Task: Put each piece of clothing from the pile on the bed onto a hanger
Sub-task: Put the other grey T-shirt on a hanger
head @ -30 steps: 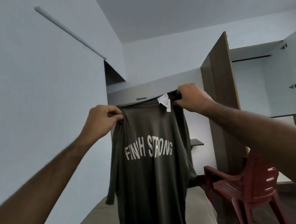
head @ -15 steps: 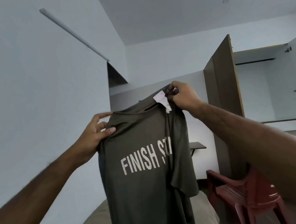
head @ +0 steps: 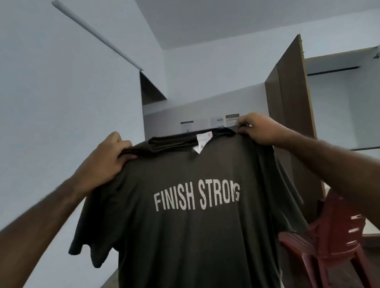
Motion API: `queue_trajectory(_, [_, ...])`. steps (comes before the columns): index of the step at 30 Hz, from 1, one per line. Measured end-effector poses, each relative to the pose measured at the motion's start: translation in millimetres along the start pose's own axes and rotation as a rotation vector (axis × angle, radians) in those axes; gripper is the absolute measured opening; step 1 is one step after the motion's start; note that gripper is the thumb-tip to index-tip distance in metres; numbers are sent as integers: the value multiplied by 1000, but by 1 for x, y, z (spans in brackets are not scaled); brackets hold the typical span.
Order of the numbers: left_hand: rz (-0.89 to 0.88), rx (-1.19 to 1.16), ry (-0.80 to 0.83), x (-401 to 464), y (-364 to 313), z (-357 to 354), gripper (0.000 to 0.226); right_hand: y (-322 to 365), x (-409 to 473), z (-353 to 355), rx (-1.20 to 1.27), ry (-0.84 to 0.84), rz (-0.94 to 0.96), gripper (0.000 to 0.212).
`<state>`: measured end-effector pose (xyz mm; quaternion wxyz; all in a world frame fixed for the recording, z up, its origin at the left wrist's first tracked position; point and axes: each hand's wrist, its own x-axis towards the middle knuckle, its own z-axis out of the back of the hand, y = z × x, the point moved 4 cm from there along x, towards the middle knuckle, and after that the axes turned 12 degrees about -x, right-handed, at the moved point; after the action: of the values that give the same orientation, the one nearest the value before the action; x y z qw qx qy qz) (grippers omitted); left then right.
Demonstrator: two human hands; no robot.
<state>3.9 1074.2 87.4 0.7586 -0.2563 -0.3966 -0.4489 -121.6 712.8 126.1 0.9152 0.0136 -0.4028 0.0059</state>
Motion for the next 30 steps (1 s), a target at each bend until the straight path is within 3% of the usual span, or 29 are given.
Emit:
queue_trajectory(4, [80, -48, -178, -14, 11, 14, 30, -2, -17, 10, 403, -23, -31, 16])
queue_trajectory(8, [229, -201, -279, -20, 19, 23, 26, 9, -27, 23, 483, 25, -66, 27])
queue_trajectory(11, [237, -272, -339, -25, 19, 28, 19, 11, -31, 29, 626, -7, -95, 31])
queue_trajectory(14, [203, -318, -298, -35, 22, 25, 17, 12, -32, 20, 803, 92, -150, 48])
queue_trajectory(16, [193, -306, -286, -43, 33, 25, 14, 11, -33, 8, 903, 148, -194, 40])
queue_trajectory(18, [187, -218, -231, -48, 47, 22, 12, 3, -34, -10, 998, 202, -222, 29])
queue_trajectory(21, [180, 70, -21, -58, 63, -1, 20, -15, -33, -51, 1078, 299, -229, 28])
queue_trajectory(23, [197, 172, 100, -67, 74, -31, 37, -29, -31, -90, 1045, 322, -286, 27])
queue_trajectory(27, [268, 118, 151, -97, 121, -108, 52, -68, -30, -194, 877, 310, -391, 19])
queue_trajectory(30, [144, 210, 311, -119, 154, -189, 50, -110, -39, -289, 818, 343, -409, 14])
